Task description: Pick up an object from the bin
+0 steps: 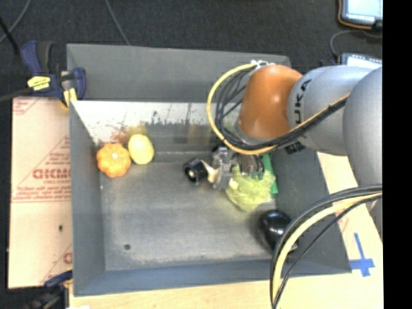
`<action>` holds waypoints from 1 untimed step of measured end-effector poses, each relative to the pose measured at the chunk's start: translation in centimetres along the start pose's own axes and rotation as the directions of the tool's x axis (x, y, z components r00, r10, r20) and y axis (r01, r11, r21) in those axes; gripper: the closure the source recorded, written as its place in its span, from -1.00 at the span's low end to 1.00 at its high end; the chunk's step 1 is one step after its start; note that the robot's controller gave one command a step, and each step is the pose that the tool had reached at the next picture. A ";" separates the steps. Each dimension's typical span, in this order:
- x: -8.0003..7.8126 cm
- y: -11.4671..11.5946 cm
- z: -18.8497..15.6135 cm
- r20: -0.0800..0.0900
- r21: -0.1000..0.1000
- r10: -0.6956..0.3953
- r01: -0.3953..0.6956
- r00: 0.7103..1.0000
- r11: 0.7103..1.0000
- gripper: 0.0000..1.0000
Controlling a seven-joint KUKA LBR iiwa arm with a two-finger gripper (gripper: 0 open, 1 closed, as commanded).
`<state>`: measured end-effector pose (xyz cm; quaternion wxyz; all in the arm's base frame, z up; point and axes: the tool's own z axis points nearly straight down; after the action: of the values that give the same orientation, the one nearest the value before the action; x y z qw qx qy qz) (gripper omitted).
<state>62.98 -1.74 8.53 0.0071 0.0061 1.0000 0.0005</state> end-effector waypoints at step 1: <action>0.0 0.0 0.0 0.000 0.000 0.001 -0.001 1.000 1.000 1.00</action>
Offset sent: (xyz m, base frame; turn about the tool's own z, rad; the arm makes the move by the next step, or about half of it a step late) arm 0.0045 0.0028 0.0939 0.0058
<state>62.98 -1.74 8.52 0.0071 0.0064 1.0000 0.0007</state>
